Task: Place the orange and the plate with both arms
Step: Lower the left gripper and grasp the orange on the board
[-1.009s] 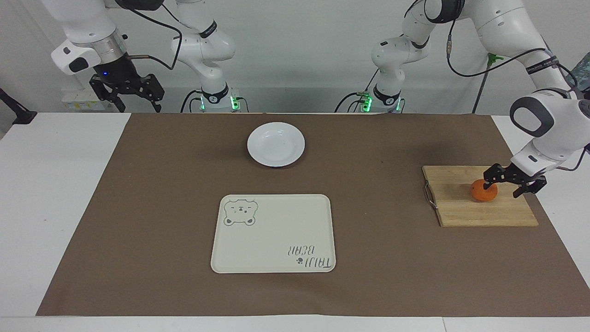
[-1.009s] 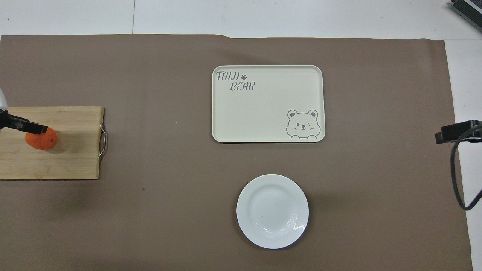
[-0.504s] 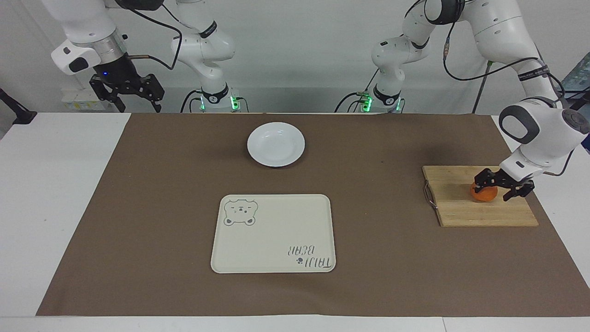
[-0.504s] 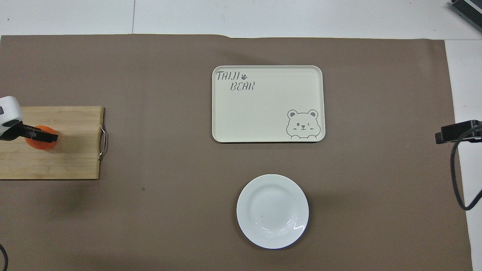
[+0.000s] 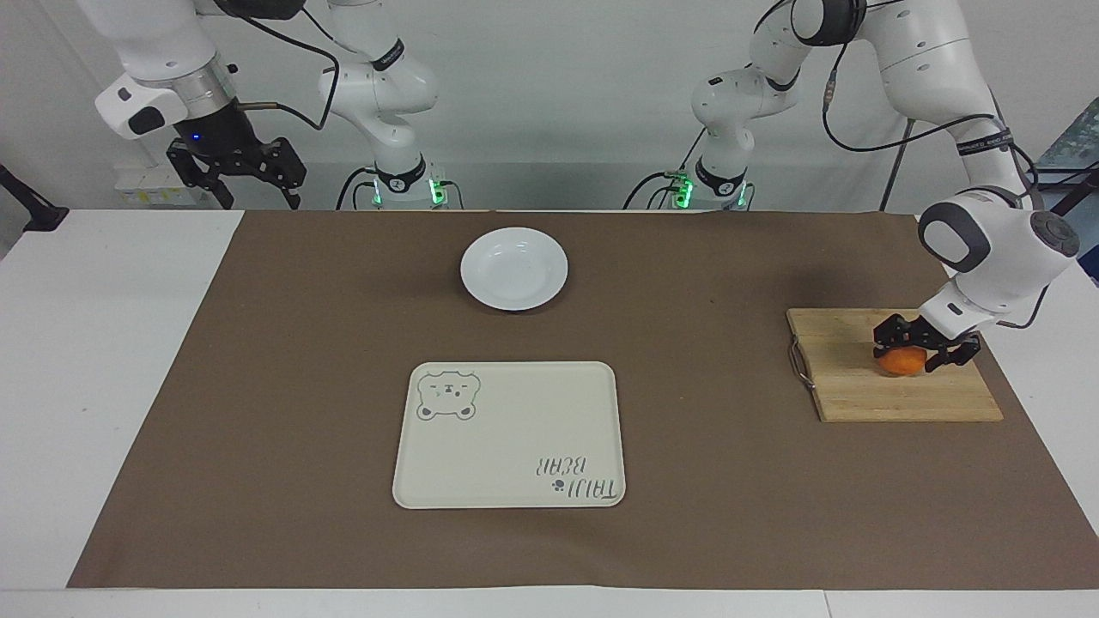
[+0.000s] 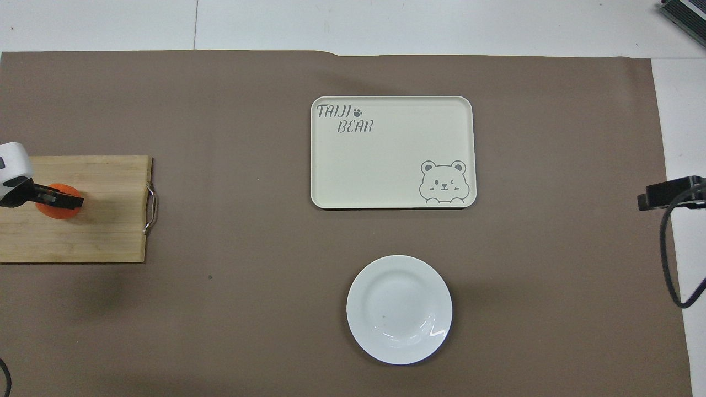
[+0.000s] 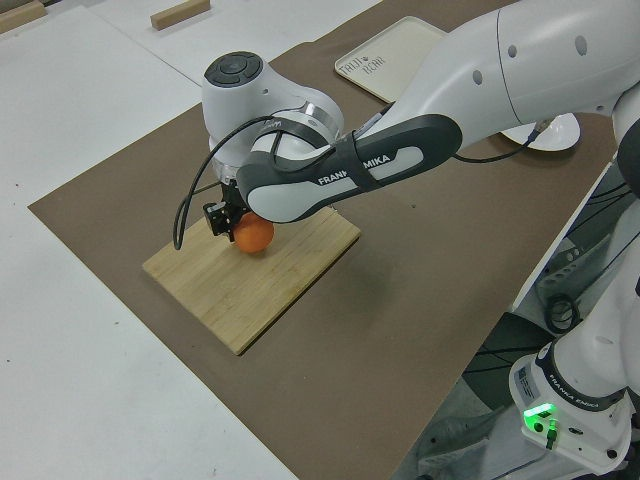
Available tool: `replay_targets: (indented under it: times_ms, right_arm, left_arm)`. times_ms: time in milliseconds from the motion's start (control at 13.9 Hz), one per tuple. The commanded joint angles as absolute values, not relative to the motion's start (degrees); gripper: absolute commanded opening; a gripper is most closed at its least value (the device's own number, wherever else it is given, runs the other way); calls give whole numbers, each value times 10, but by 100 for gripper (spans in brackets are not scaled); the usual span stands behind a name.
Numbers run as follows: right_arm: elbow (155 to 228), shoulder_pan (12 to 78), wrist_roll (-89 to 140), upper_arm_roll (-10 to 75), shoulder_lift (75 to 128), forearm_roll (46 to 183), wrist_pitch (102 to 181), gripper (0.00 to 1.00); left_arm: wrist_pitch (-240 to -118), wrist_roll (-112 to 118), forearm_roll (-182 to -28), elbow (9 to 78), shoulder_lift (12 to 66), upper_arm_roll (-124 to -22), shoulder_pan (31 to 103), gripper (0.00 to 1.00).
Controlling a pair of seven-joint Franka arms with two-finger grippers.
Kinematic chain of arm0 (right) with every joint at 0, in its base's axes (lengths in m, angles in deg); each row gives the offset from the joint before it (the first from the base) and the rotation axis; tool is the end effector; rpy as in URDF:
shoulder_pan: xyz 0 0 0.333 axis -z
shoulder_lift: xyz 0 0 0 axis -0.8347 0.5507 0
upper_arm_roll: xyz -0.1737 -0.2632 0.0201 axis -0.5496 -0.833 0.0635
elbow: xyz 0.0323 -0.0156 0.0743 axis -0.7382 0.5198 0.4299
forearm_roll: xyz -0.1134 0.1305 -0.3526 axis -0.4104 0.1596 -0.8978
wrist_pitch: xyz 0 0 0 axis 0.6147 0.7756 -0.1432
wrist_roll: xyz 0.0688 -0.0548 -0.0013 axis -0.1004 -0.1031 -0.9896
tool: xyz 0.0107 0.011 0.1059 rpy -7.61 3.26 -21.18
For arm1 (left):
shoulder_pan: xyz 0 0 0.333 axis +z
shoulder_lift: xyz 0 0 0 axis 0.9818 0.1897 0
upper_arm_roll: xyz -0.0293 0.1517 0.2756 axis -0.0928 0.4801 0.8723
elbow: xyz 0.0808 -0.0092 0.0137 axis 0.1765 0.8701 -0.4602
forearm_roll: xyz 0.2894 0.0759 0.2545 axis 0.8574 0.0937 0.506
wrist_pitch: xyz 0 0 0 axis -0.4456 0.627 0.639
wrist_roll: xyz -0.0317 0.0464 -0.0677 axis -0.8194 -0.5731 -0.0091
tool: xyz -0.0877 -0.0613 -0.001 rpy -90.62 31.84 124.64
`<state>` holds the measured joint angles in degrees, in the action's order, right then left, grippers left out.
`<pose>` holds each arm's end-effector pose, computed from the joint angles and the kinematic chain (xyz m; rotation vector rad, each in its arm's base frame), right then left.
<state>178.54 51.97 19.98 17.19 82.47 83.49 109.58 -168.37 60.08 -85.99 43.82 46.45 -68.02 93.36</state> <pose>0.5241 -0.0370 0.6492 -3.1315 0.0330 0.0319 0.5941 0.1714 0.3400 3.0317 -0.5792 0.0758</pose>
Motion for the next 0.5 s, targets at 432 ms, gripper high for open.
replay_targets:
  times_ms: [432]
  right_arm:
    - [1802,527,208,173,811,850,1103,100]
  left_arm:
    - [-1582,520,-867,454,371,-681,836,0]
